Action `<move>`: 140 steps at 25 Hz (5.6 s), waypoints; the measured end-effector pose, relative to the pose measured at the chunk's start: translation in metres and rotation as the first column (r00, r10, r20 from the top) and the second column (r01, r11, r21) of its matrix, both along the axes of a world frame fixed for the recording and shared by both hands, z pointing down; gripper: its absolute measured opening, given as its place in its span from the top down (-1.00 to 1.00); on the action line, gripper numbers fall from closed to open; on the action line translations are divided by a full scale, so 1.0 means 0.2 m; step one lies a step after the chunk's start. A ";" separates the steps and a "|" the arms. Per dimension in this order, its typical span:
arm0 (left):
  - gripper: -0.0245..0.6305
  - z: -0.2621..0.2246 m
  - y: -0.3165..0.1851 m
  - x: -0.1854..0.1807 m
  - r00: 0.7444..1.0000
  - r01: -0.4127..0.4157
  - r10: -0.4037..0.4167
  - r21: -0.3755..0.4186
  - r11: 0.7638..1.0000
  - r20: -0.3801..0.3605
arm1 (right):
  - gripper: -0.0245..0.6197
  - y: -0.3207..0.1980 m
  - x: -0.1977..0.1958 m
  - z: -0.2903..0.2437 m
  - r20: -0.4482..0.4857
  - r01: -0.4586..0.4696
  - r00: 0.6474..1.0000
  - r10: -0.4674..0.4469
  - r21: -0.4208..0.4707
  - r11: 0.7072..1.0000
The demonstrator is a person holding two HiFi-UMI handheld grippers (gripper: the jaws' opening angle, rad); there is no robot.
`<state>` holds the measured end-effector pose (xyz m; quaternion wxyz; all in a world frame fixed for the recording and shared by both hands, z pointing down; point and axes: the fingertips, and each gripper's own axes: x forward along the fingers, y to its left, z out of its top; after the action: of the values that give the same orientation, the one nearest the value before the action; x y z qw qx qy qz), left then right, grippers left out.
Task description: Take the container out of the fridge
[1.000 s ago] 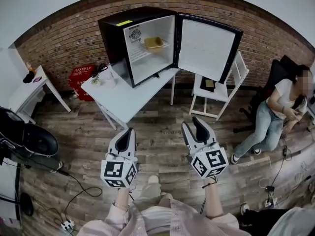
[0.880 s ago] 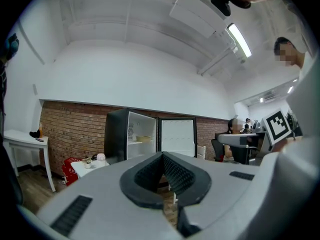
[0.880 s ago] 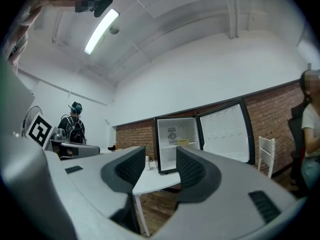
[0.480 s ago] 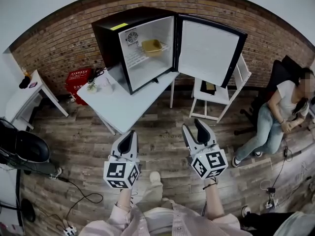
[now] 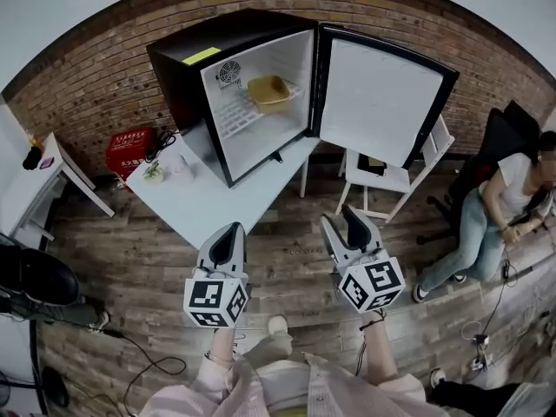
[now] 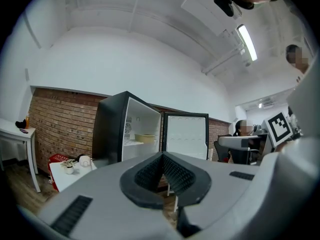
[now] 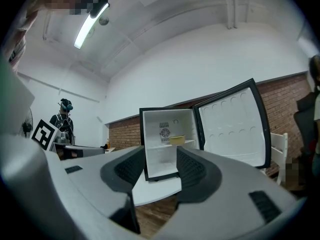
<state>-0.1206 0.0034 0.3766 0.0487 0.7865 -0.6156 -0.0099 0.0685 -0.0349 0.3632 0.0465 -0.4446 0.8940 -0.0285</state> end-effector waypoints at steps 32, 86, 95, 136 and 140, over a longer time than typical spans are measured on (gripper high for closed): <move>0.95 0.16 -0.81 -0.07 0.997 -0.066 0.063 -0.078 0.995 -0.041 | 0.36 -0.80 -0.23 0.14 -0.022 0.023 0.999 -0.025 -0.068 0.997; 0.95 0.04 -1.64 -0.08 0.998 0.023 -0.027 -0.073 0.997 -0.057 | 0.36 -1.71 -0.82 0.02 -0.806 0.699 0.382 -0.452 -0.068 0.712; 0.95 0.07 -1.66 -0.05 0.997 -0.035 0.029 -0.087 0.996 -0.069 | 0.36 -1.72 -0.86 0.14 -0.891 0.712 0.142 -0.430 -0.210 0.670; 0.95 0.07 -1.55 0.03 0.986 -0.156 0.151 -0.072 0.985 -0.072 | 0.84 -1.55 -0.78 0.17 -0.909 0.653 0.064 -0.412 -0.274 0.706; 0.95 0.07 -1.52 0.03 0.984 -0.167 0.162 -0.070 0.984 -0.070 | 0.84 -1.50 -0.75 0.16 -0.909 0.643 0.094 -0.405 -0.256 0.722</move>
<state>-0.1147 -0.3013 0.3910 0.0989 0.8314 -0.5467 -0.0077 -0.0814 -0.3357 0.3955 -0.4394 -0.0168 0.8432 0.3092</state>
